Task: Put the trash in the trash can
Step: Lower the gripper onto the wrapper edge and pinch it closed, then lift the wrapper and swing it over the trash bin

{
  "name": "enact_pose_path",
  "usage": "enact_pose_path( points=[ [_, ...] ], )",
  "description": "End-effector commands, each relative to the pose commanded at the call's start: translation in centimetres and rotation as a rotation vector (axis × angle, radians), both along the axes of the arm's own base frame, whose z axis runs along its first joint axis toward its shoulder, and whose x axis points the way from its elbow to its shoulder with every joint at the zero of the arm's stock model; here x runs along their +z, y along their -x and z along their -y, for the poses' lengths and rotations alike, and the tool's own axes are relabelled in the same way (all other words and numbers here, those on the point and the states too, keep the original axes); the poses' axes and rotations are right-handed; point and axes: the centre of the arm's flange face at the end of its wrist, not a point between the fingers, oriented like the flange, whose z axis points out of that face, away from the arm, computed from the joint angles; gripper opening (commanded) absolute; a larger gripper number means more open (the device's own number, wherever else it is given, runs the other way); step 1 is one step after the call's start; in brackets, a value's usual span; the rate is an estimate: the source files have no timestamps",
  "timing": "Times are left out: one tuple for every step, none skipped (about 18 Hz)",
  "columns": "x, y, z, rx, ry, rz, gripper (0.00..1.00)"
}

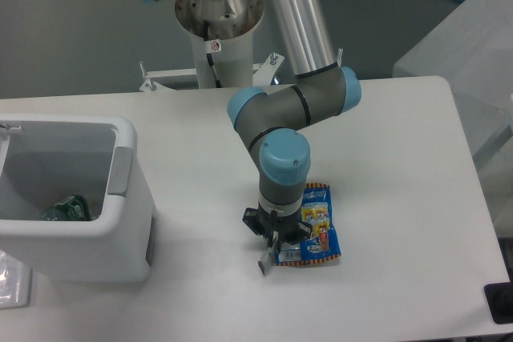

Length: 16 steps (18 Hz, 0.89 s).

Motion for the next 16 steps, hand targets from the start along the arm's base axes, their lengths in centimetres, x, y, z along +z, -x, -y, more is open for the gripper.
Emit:
enact_pose_path(
  points=[
    [0.0, 0.0, 0.0, 0.0, 0.0, 0.0, 0.06],
    [0.1, 0.0, 0.0, 0.0, -0.001, -0.001, 0.06],
    [0.2, 0.0, 0.0, 0.0, -0.002, -0.002, 0.05],
    [0.3, 0.0, 0.0, 0.0, -0.004, -0.002, 0.04],
    [0.5, -0.1, -0.1, -0.002, -0.007, -0.004, 0.04],
    [1.0, 0.0, -0.3, -0.003, -0.019, -0.008, 0.04],
    [2.2, 0.3, -0.4, 0.001, -0.036, -0.023, 0.04],
    [3.4, 0.4, -0.5, 0.014, -0.056, -0.033, 0.04],
    [4.7, 0.6, -0.6, 0.029, -0.082, -0.036, 0.04],
    [6.5, 0.9, -0.9, 0.042, -0.129, -0.035, 0.04],
    [7.5, 1.1, -1.2, 0.058, -0.174, -0.017, 0.04],
    [8.5, 1.1, -1.4, 0.076, -0.218, 0.008, 0.04],
    [9.5, 1.5, -1.7, 0.094, -0.264, 0.031, 0.04],
    [11.1, 2.0, -1.8, 0.109, -0.315, 0.043, 0.04],
    [13.2, 2.1, -2.0, 0.119, -0.368, 0.053, 0.04],
    [15.0, 2.3, -2.1, 0.133, -0.416, 0.064, 0.04]
  ],
)
